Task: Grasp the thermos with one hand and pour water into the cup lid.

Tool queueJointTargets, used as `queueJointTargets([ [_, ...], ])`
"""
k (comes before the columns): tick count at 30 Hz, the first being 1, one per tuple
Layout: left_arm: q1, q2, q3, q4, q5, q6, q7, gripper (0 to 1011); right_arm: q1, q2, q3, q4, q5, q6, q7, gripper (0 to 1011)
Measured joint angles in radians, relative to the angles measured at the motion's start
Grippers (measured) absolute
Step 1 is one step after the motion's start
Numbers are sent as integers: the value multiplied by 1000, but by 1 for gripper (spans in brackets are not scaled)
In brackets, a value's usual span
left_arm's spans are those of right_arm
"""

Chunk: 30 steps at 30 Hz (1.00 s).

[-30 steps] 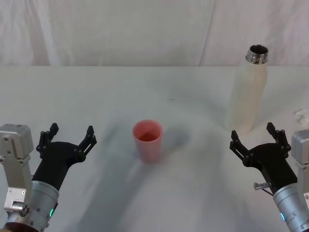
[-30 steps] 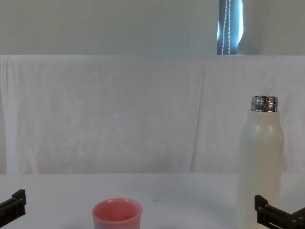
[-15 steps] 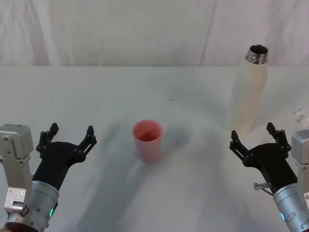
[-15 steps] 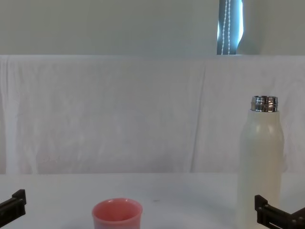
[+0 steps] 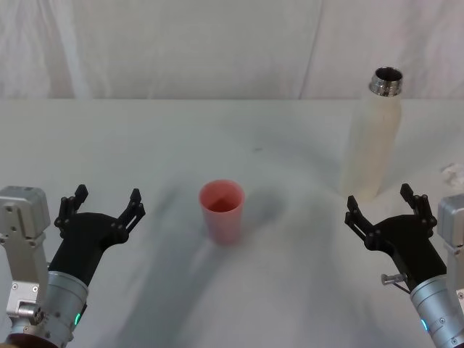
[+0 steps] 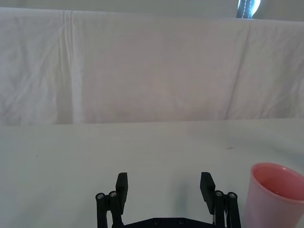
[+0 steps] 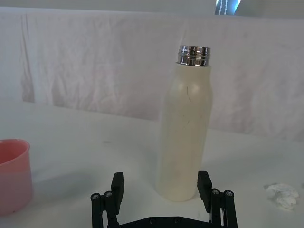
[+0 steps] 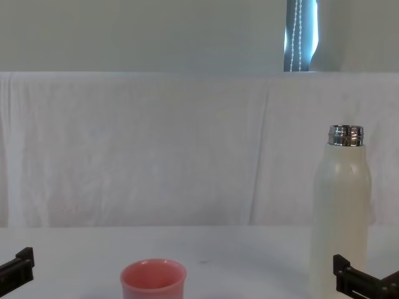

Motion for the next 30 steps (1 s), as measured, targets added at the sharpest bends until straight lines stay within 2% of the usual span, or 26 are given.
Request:
queueJointTargets([
  [30,0,0,0,0,0,0,0,1001,0,0,0,0,0,0,0,1001],
])
